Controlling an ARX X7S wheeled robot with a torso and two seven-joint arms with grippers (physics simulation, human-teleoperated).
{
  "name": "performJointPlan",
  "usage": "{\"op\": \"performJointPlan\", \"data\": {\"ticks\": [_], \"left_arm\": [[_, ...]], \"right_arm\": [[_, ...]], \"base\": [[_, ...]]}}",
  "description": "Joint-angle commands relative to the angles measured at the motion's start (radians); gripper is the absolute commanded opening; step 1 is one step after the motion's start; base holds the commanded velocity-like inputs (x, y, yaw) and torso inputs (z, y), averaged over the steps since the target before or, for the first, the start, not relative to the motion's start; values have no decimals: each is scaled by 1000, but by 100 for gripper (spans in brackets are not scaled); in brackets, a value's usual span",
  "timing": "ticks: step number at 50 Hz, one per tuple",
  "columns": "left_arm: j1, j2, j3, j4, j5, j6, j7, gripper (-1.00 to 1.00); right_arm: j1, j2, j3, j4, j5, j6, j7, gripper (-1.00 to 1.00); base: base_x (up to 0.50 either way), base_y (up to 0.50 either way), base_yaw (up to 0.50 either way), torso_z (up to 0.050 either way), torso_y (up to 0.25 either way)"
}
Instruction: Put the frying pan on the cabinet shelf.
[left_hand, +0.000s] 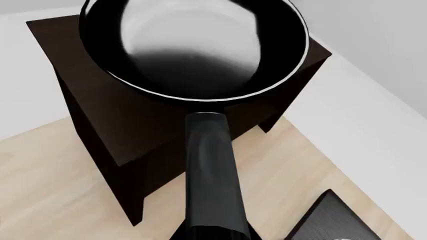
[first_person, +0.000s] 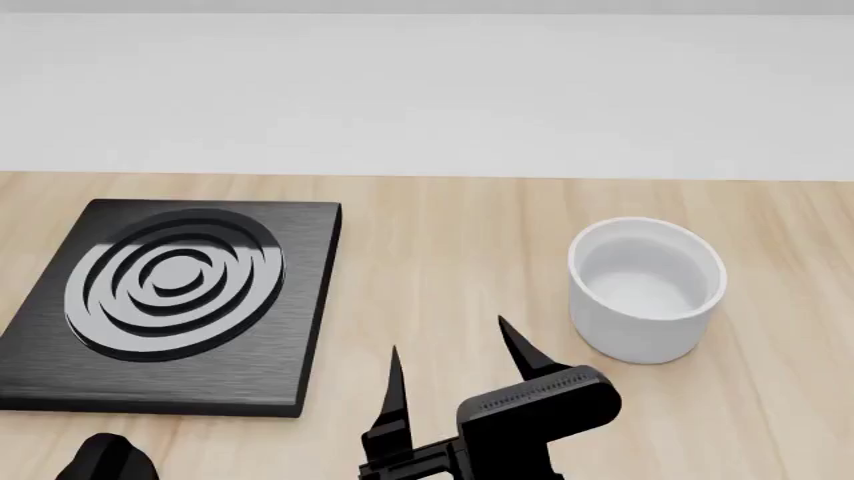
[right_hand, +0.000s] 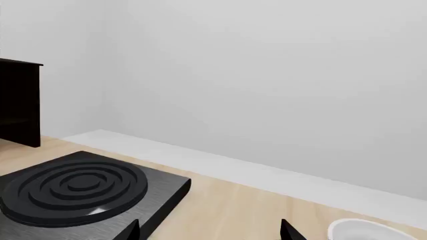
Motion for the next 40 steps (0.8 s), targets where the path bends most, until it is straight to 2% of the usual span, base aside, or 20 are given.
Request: {"op": "performJointPlan", "data": {"ticks": [1, 9, 19, 37, 38, 40], "left_arm": [[31, 0, -30, -12, 29, 78, 6, -100], [129, -26, -73, 86, -24, 59, -39, -100], [151, -21, -72, 53, -14, 87, -20, -100], [233, -29, -100, 126, -57, 61, -41, -100], [230, -28, -99, 121, -55, 63, -38, 100], [236, -33, -105, 146, -64, 52, -52, 100]], "right_arm": [[-14, -3, 4, -14, -3, 6, -6, 100], [-6, -10, -5, 15, -4, -11, -7, 100], [-7, -12, -14, 27, -5, -20, -4, 100], [-11, -7, -24, 39, -2, -31, 1, 100], [-10, -7, -25, 41, -2, -32, 1, 100], [-10, -6, -26, 40, -2, -33, 1, 100]], "base": [[0, 0, 0, 0, 0], [0, 0, 0, 1, 1], [1, 0, 0, 0, 1], [1, 1, 0, 0, 0], [0, 0, 3, 0, 0], [0, 0, 0, 0, 0]]}}
